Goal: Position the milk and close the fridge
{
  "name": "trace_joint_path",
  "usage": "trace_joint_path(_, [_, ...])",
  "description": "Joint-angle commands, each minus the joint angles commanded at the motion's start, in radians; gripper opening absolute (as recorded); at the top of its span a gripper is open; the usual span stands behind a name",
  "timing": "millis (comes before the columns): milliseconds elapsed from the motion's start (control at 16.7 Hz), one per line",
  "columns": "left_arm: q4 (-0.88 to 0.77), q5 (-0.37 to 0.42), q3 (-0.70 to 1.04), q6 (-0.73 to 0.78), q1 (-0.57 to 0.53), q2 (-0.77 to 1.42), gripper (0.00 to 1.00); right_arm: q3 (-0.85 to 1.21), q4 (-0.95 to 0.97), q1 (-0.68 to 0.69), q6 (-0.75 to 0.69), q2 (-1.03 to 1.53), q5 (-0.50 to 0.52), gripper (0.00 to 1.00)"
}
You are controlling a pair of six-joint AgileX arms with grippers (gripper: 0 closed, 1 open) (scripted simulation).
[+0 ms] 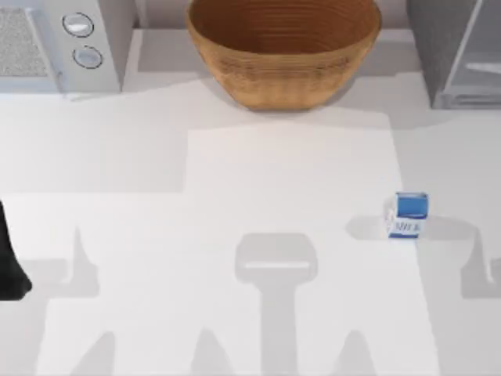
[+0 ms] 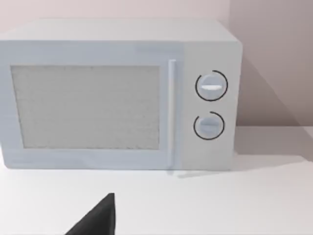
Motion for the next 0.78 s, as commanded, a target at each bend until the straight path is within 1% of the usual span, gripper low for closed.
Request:
trace_joint_path(120, [0.000, 0.000, 0.000, 0.000, 0.000, 0.000, 1.00, 0.000, 0.001, 0.000, 0.000, 0.001, 0.002, 1.00])
trace_joint_path(240, [0.000, 0.000, 0.000, 0.000, 0.000, 0.000, 1.00, 0.001, 0.024, 0.009, 0.002, 0.024, 0.032, 1.00])
trace_joint_path(420, [0.000, 0.000, 0.000, 0.000, 0.000, 0.000, 1.00, 0.003, 0.125, 0.094, 0.004, 0.126, 0.150, 1.00])
trace_joint_path(600, [0.000, 0.000, 0.000, 0.000, 0.000, 0.000, 1.00, 0.008, 0.264, 0.267, 0.007, 0.275, 0.335, 1.00])
trace_joint_path(780, [0.000, 0.000, 0.000, 0.000, 0.000, 0.000, 1.00, 0.013, 0.400, 0.517, 0.009, 0.422, 0.499, 1.00])
